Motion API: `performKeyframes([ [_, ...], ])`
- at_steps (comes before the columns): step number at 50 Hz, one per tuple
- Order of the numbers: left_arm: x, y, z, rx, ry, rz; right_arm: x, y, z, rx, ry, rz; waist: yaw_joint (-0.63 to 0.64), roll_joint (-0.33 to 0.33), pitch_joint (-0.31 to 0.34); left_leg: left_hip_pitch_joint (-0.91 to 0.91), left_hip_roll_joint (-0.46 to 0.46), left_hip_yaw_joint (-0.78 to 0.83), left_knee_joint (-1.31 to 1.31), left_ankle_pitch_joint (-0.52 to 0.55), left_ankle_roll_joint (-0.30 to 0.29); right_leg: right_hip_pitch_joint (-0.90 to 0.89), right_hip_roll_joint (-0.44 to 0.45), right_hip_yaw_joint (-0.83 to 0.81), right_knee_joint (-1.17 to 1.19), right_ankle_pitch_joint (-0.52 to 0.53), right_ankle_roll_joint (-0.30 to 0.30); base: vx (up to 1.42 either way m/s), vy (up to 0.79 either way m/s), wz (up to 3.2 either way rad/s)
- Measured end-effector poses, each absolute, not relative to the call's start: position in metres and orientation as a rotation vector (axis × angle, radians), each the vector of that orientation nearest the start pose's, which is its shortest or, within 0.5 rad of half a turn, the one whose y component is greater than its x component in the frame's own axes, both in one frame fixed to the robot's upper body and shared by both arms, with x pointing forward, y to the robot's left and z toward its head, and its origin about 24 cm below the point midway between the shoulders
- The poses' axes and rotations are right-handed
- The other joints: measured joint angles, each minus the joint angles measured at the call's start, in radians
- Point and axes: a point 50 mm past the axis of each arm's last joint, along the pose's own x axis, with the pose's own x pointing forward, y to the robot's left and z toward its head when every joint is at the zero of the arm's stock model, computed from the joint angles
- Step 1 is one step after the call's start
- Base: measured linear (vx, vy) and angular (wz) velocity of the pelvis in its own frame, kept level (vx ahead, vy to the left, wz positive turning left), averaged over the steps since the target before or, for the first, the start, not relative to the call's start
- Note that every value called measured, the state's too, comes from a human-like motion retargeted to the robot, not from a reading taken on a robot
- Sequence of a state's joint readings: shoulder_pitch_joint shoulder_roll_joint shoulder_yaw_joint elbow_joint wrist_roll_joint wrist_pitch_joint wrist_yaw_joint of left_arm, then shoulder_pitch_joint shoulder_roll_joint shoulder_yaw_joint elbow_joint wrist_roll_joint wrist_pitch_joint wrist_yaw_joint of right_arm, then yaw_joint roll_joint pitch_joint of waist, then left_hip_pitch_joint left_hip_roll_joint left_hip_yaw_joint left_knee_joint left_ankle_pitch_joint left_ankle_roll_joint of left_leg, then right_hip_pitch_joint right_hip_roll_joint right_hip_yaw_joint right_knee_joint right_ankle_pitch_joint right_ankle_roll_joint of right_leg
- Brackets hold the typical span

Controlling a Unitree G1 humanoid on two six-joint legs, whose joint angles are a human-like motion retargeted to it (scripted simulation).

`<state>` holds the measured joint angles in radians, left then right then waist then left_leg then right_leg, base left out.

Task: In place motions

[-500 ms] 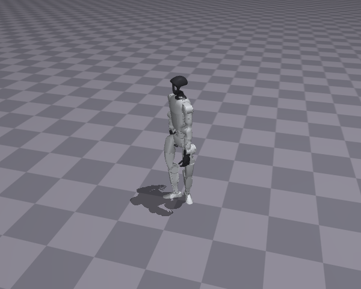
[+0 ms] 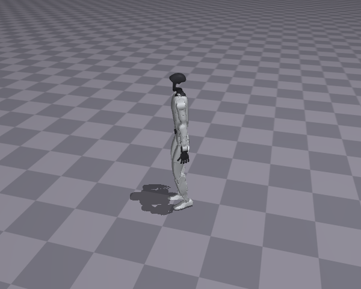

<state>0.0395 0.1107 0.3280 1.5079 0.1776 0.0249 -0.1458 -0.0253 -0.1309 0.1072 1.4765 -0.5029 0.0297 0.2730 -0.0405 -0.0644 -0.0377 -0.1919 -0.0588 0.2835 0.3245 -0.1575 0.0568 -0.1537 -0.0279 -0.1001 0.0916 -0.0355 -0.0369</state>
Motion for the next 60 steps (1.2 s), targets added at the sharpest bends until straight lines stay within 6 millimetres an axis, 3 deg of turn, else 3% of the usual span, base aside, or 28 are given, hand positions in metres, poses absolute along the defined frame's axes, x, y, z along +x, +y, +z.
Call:
performKeyframes([
  [2, 0.004, 0.190, -0.180, -0.145, 1.552, 0.105, 0.027, -0.191, -0.178, -0.409, 1.570, 0.568, 0.007, 0.019, 0.009, 0.010, -0.014, -0.061, -0.071, 0.041, -0.013, 0.020, 0.024, 0.009, -0.008, 0.004, 0.001, 0.05, 0.06, -0.89],
  [3, 0.004, 0.189, -0.180, -0.150, 1.553, 0.102, 0.024, -0.192, -0.178, -0.409, 1.581, 0.569, 0.005, 0.028, 0.012, 0.021, -0.019, -0.072, -0.100, 0.078, 0.010, 0.031, 0.033, 0.010, -0.011, 0.004, 0.002, 0.07, 0.04, -0.56],
  [9, 0.008, 0.185, -0.180, -0.140, 1.555, 0.075, 0.003, -0.192, -0.178, -0.378, 1.654, 0.559, -0.052, 0.072, 0.007, 0.092, 0.007, -0.066, -0.173, 0.064, -0.022, 0.056, 0.068, 0.007, -0.010, -0.003, -0.001, 0.05, 0.01, -0.21],
  [20, 0.032, 0.190, -0.179, -0.087, 1.477, 0.031, -0.026, -0.194, -0.176, -0.343, 1.754, 0.539, -0.083, 0.118, -0.004, 0.134, 0.016, -0.078, -0.250, 0.077, -0.016, 0.072, 0.104, 0.018, -0.014, -0.017, -0.029, 0.02, 0.00, -0.01],
  [25, 0.036, 0.196, -0.178, -0.065, 1.465, 0.033, -0.023, -0.191, -0.177, -0.322, 1.735, 0.537, -0.078, 0.114, 0.000, 0.127, 0.013, -0.102, -0.240, 0.077, -0.016, 0.079, 0.101, 0.006, -0.015, -0.022, -0.036, -0.01, -0.01, 0.24],
  [33, 0.022, 0.195, -0.179, -0.087, 1.500, 0.052, -0.005, -0.192, -0.178, -0.350, 1.674, 0.550, -0.042, 0.098, 0.008, 0.088, -0.007, -0.149, -0.198, 0.080, -0.015, 0.086, 0.081, -0.030, -0.022, -0.029, -0.046, -0.03, 0.03, 0.35],
  [45, 0.009, 0.192, -0.180, -0.111, 1.536, 0.072, 0.012, -0.206, -0.176, -0.379, 1.636, 0.516, 0.013, 0.063, 0.044, 0.007, -0.072, -0.274, -0.144, 0.109, -0.034, 0.109, 0.026, -0.178, -0.058, -0.052, -0.072, -0.09, 0.06, 0.97],
  [50, 0.002, 0.192, -0.180, -0.136, 1.545, 0.101, 0.013, -0.210, -0.176, -0.387, 1.640, 0.503, 0.021, 0.055, 0.046, 0.006, -0.042, -0.144, -0.152, 0.069, -0.041, 0.122, 0.005, -0.275, -0.072, -0.067, -0.069, -0.07, 0.04, 1.19],
  [56, -0.007, 0.195, -0.179, -0.141, 1.565, 0.136, 0.009, -0.211, -0.176, -0.377, 1.644, 0.498, -0.014, 0.047, 0.011, 0.084, 0.076, 0.358, -0.151, 0.021, -0.051, 0.125, -0.027, -0.434, -0.084, -0.091, -0.054, -0.02, -0.01, 1.53],
  [60, -0.011, 0.197, -0.179, -0.141, 1.572, 0.157, 0.004, -0.209, -0.176, -0.369, 1.656, 0.502, -0.036, 0.032, -0.013, 0.147, 0.111, 0.571, -0.143, 0.014, -0.061, 0.125, -0.059, -0.522, -0.079, -0.107, -0.040, 0.00, -0.05, 1.48],
])
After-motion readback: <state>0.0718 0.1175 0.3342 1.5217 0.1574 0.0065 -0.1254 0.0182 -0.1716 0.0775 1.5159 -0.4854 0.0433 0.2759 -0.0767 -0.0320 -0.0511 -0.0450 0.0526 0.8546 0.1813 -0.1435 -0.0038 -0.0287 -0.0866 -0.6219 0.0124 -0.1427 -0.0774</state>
